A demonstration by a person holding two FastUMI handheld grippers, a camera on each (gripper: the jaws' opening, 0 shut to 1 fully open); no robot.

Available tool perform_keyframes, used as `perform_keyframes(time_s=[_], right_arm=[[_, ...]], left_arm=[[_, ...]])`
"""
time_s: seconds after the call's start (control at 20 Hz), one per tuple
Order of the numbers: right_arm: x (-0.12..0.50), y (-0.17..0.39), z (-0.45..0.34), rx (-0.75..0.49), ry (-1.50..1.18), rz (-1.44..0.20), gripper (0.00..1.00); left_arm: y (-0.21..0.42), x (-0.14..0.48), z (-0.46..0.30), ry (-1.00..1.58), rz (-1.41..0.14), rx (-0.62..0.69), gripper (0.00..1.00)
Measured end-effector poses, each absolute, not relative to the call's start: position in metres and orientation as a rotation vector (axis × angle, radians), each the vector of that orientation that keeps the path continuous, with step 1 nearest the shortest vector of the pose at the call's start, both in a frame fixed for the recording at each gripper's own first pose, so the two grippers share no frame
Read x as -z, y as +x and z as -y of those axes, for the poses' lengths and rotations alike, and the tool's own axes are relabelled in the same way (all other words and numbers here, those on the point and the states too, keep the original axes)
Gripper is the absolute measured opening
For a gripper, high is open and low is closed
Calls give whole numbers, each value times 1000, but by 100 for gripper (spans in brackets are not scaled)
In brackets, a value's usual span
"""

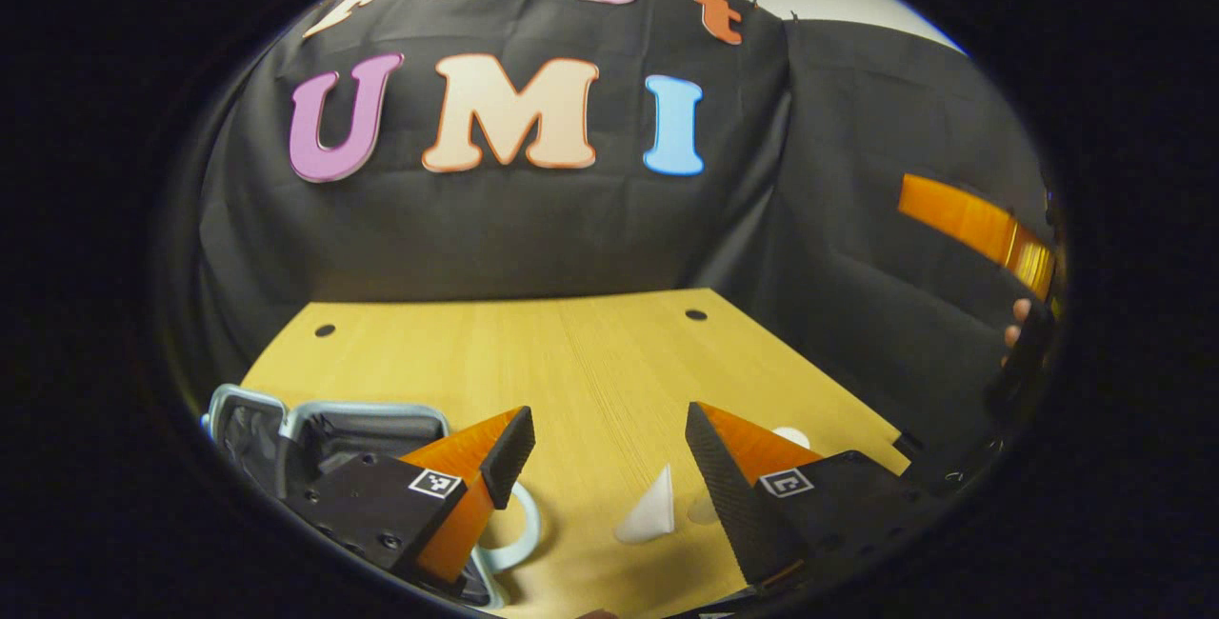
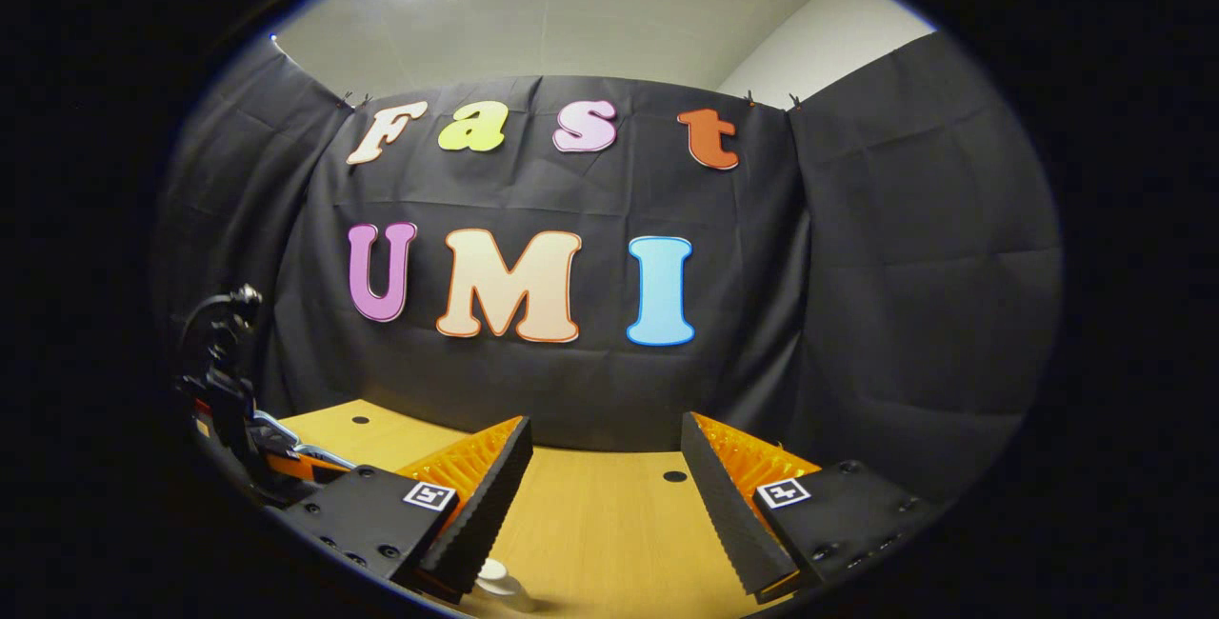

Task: First open the suitcase, pack the skin care products into it, and then close the suitcase.

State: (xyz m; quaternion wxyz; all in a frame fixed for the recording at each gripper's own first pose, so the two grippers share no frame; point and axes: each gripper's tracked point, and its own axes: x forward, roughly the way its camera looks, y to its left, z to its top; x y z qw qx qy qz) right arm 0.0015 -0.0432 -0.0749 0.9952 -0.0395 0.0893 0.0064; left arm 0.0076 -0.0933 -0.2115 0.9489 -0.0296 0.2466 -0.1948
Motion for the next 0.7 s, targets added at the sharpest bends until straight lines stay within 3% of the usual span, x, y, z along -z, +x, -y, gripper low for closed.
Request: perform_keyframes(time_s=[0.3,0.4,0.6,0.7], right_arm=[[84,-8,64,2,-110,-209,98],[85,-11,66,-2,-121,-213,98],[87,-13,59,-25,-131,-220,98],[90,-12,51,-44,-123,-222,98]], left_arm=[[-11,276,115,-85,-654,411,98],[-17,295,119,-96,-694,413,92],[-27,324,121,-74,-753,415,67],[-27,325,122,-55,-753,425,39]])
